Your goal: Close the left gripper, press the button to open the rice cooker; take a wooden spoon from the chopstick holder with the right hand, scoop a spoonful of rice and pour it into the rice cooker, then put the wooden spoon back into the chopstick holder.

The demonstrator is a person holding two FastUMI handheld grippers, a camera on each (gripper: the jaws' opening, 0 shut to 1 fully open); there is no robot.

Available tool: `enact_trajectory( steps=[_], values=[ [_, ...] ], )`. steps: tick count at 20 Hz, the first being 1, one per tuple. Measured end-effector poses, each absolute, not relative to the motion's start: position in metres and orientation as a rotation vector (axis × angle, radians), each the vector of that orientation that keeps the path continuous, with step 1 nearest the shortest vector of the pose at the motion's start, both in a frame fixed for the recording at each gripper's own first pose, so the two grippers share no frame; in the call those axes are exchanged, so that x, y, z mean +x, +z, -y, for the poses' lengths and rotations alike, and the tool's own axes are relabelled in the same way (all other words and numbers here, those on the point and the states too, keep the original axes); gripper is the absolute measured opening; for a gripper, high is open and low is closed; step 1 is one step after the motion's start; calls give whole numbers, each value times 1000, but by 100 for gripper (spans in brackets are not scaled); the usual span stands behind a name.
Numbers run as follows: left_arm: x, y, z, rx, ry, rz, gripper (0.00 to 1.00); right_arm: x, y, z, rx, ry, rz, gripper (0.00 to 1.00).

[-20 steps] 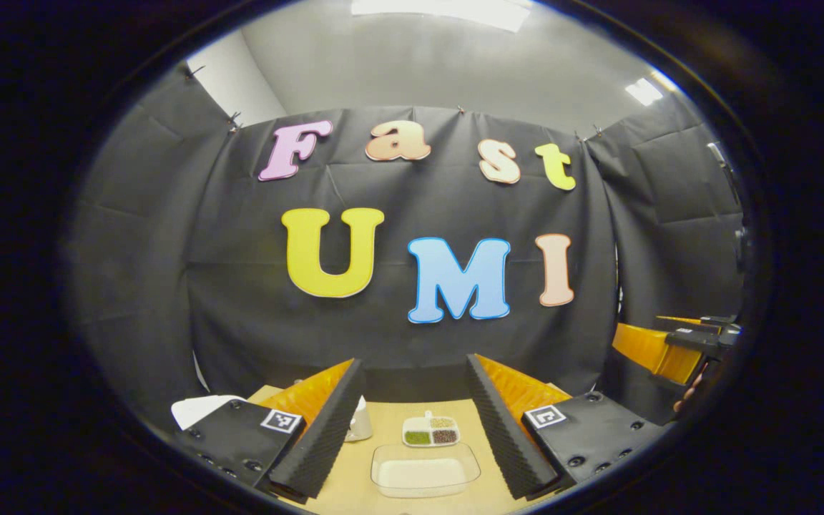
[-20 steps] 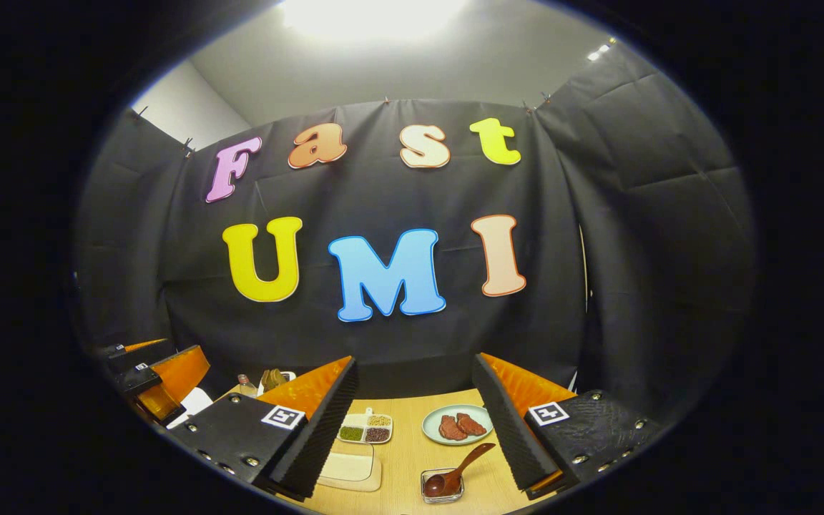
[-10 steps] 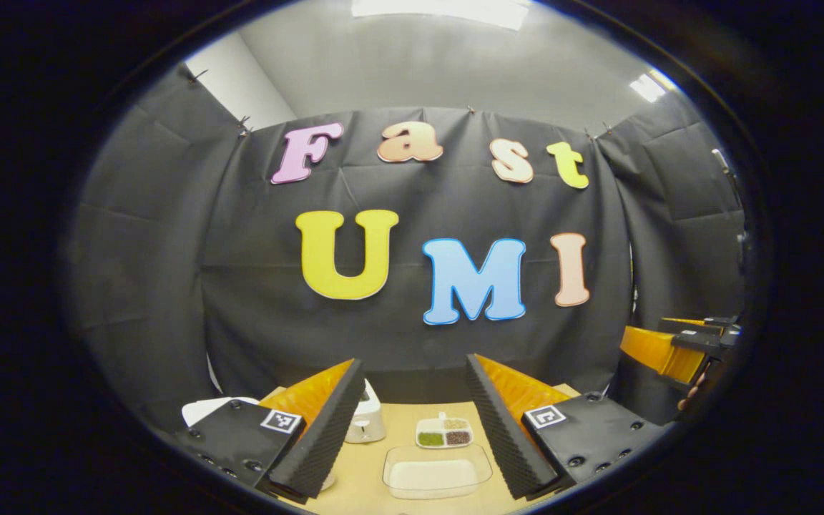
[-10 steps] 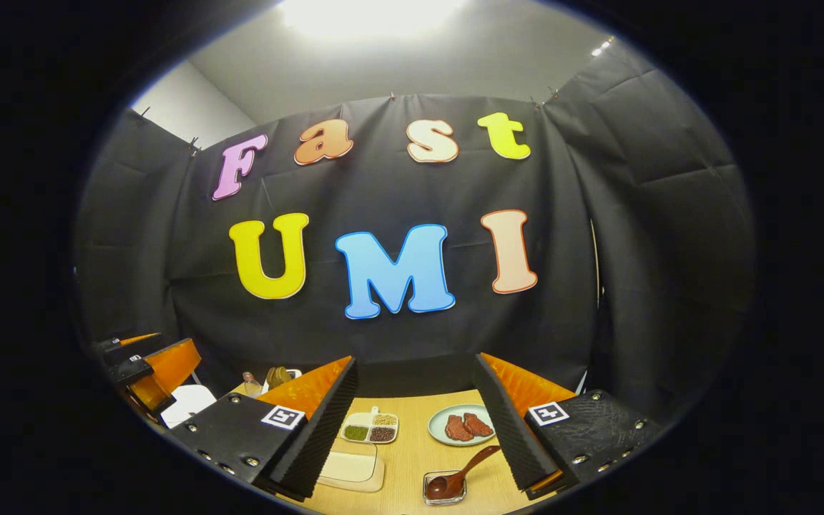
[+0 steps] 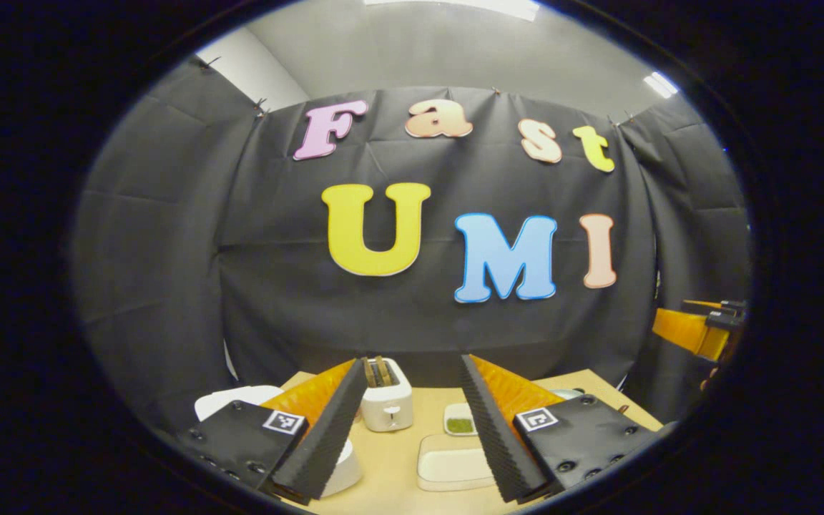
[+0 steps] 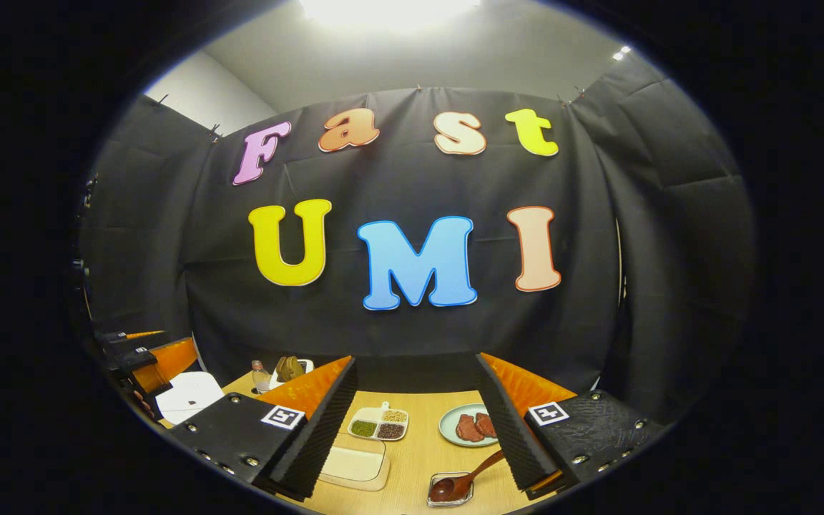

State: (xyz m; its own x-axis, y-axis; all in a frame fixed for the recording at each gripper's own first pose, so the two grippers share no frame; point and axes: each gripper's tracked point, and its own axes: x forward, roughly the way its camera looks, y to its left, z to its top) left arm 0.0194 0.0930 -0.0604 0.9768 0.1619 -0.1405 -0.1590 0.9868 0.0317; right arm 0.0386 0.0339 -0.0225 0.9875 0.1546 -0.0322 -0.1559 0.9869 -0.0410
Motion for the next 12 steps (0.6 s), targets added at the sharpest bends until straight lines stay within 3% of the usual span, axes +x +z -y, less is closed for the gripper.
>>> enact_trajectory(
  steps=[4,7,12],
  values=[
    [15,-105,-139,-11,220,-290,11,45,-28,-46,-54,197,-32,98],
    [3,-134,-186,-58,293,-382,8,48,-37,-55,-46,220,-59,94],
    [-9,-212,-255,-283,366,-578,8,56,-48,-52,-51,215,-83,98]
  ],
)
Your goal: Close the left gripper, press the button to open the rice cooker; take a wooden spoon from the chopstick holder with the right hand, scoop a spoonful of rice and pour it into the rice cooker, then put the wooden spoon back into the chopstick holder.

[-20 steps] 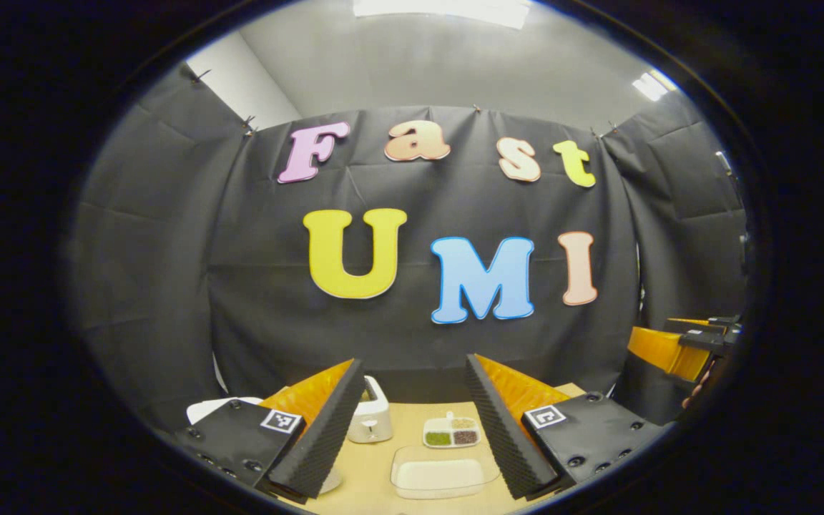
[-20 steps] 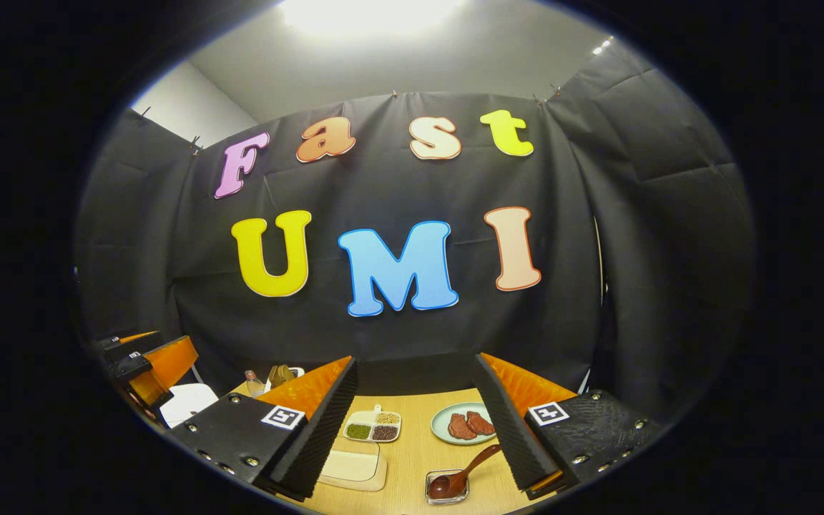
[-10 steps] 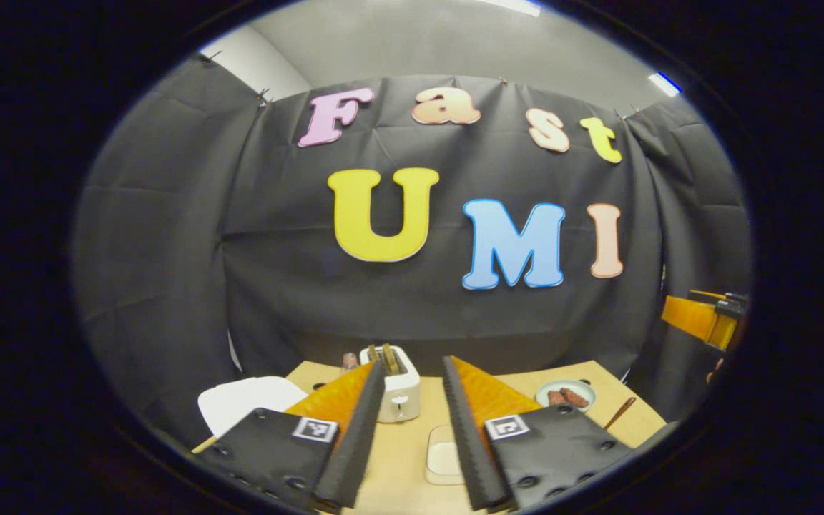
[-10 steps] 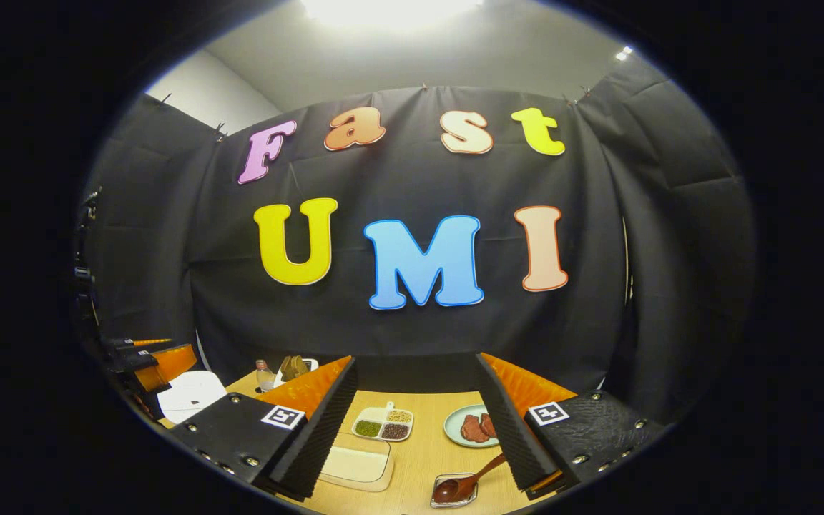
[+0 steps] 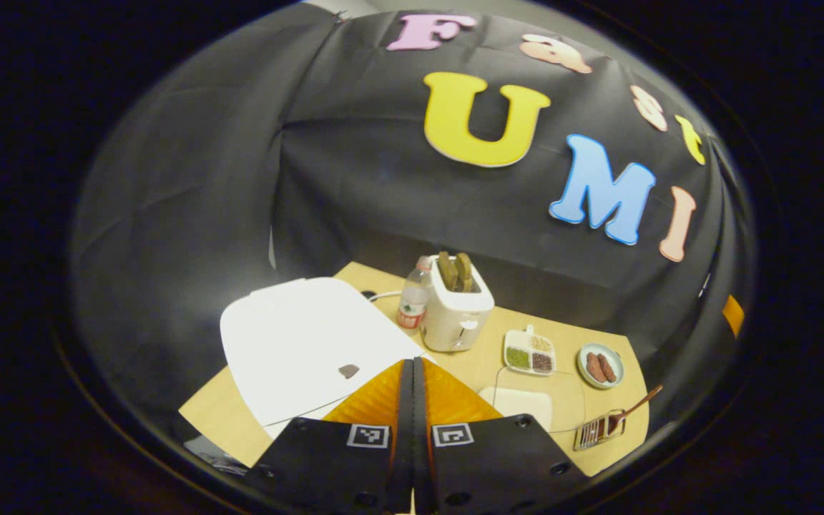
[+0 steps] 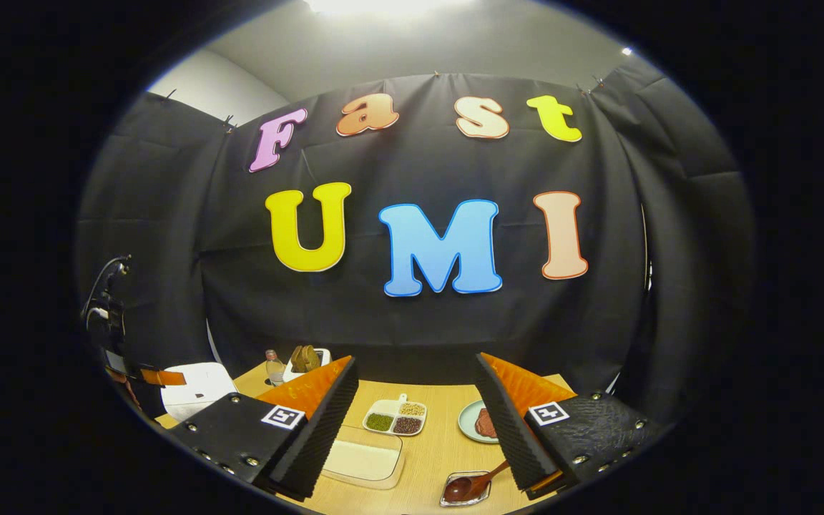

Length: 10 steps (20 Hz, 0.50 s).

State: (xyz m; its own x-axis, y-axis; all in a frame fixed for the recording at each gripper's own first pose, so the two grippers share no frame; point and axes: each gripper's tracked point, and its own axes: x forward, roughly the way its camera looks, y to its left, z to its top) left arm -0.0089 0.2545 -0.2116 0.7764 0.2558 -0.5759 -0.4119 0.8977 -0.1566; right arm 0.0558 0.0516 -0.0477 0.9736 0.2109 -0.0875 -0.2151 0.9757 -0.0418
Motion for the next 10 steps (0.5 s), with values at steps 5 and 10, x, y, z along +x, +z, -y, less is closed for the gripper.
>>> enact_trajectory(
  steps=[5,10],
  values=[
    [-5,-263,-295,-302,429,-666,8,64,-55,-41,-51,183,-100,98],
    [3,-287,-309,-234,466,-723,8,71,-58,-35,-53,160,-114,98]
  ],
)
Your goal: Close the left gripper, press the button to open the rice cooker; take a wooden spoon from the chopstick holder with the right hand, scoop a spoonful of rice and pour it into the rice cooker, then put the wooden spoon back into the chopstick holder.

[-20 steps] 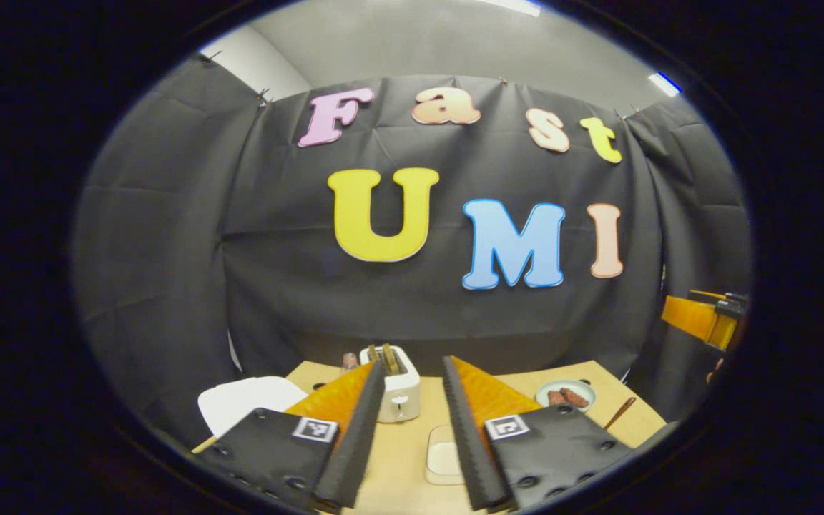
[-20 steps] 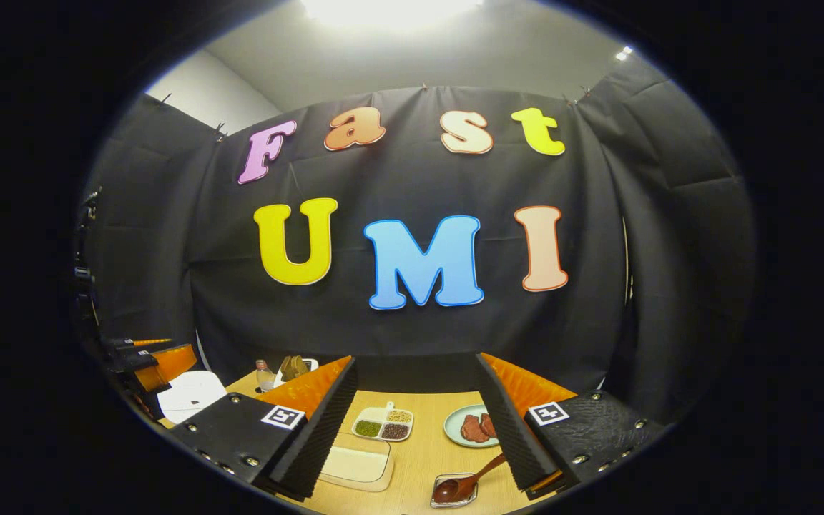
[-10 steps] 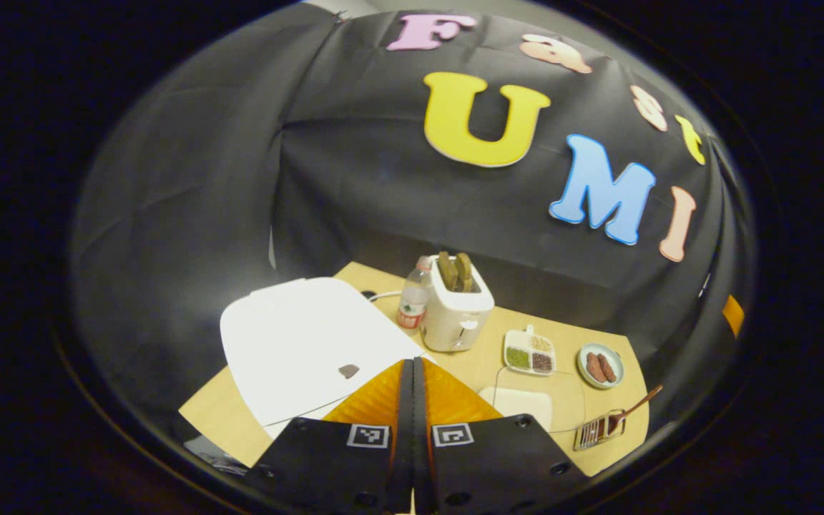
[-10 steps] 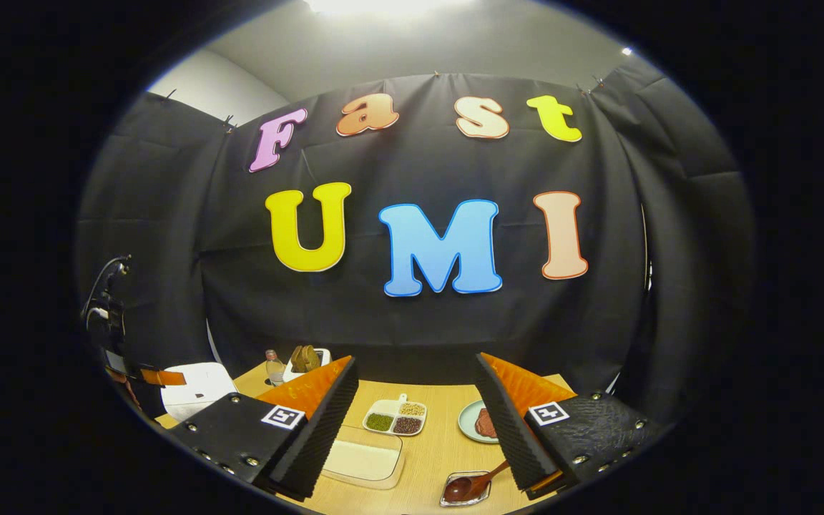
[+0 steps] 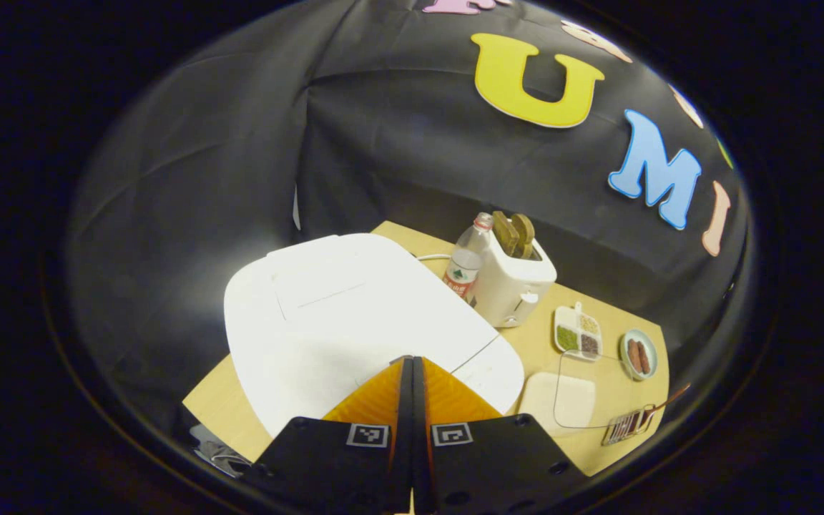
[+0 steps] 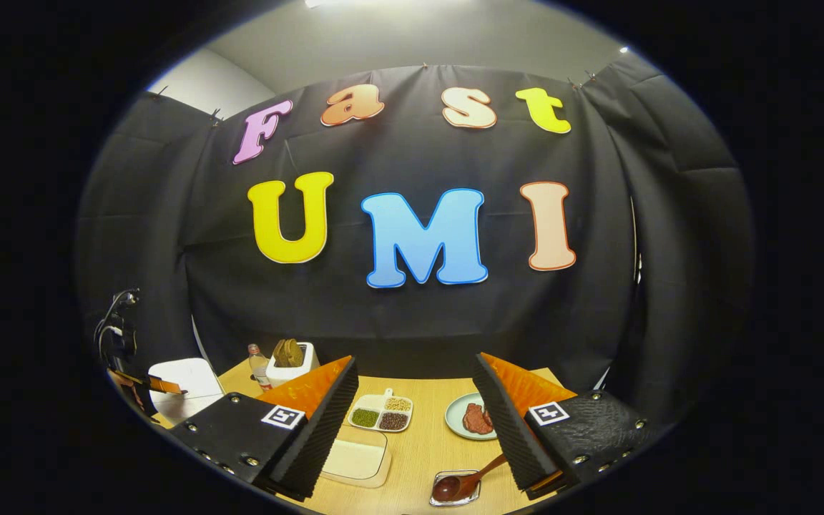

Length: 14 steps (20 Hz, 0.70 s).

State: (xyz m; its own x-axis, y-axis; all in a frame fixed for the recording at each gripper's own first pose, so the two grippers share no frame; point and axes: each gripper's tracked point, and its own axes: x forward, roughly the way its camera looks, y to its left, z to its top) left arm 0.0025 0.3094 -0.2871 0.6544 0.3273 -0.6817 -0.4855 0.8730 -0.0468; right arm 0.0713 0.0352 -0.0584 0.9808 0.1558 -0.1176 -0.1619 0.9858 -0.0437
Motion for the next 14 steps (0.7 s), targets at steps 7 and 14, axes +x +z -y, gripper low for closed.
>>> enact_trajectory(
  steps=[7,14],
  values=[
    [4,-273,-318,-201,511,-681,8,73,-61,-35,-50,162,-117,98],
    [18,-169,-339,-33,590,-421,9,67,-59,-37,-44,182,-108,98]
  ],
)
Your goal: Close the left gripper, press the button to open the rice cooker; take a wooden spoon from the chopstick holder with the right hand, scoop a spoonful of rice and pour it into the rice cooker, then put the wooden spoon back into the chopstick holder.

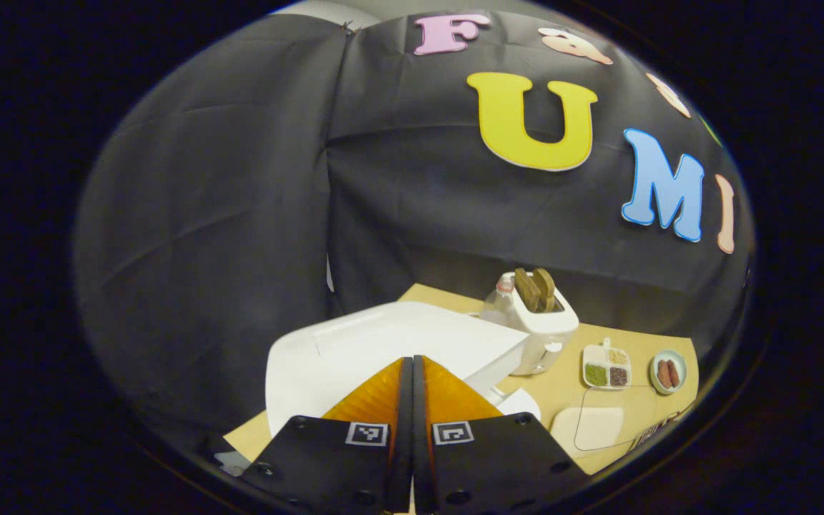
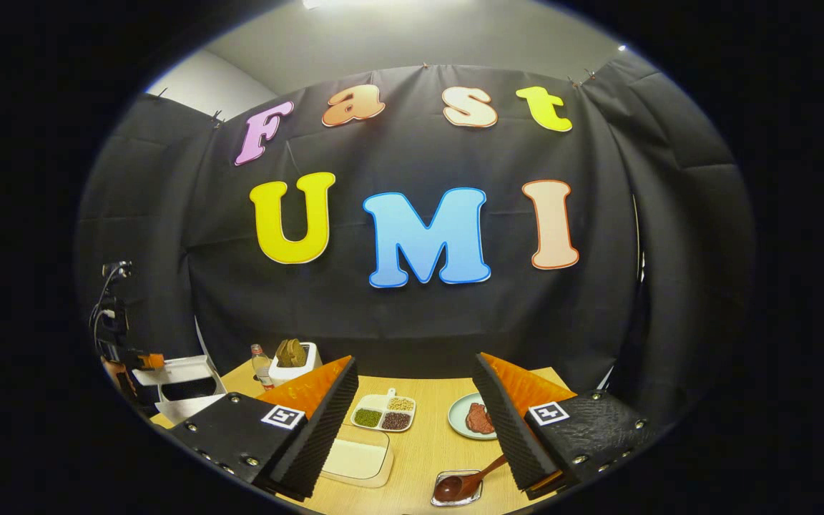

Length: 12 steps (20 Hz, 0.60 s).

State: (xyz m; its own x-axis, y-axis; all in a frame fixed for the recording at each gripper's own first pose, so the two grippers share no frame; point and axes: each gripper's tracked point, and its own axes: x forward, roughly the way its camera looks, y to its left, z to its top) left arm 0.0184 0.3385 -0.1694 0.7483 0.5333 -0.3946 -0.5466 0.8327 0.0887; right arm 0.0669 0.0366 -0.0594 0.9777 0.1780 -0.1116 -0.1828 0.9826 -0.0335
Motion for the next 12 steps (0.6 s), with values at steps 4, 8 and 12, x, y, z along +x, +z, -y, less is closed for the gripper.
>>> enact_trajectory(
  steps=[4,8,12],
  values=[
    [18,-107,-318,49,566,-271,70,58,-62,-29,-59,178,-107,98],
    [24,-85,-275,55,498,-196,98,51,-64,-11,-53,143,-106,98],
    [23,-76,-210,39,393,-151,98,55,-75,24,-74,61,-106,94]
  ],
)
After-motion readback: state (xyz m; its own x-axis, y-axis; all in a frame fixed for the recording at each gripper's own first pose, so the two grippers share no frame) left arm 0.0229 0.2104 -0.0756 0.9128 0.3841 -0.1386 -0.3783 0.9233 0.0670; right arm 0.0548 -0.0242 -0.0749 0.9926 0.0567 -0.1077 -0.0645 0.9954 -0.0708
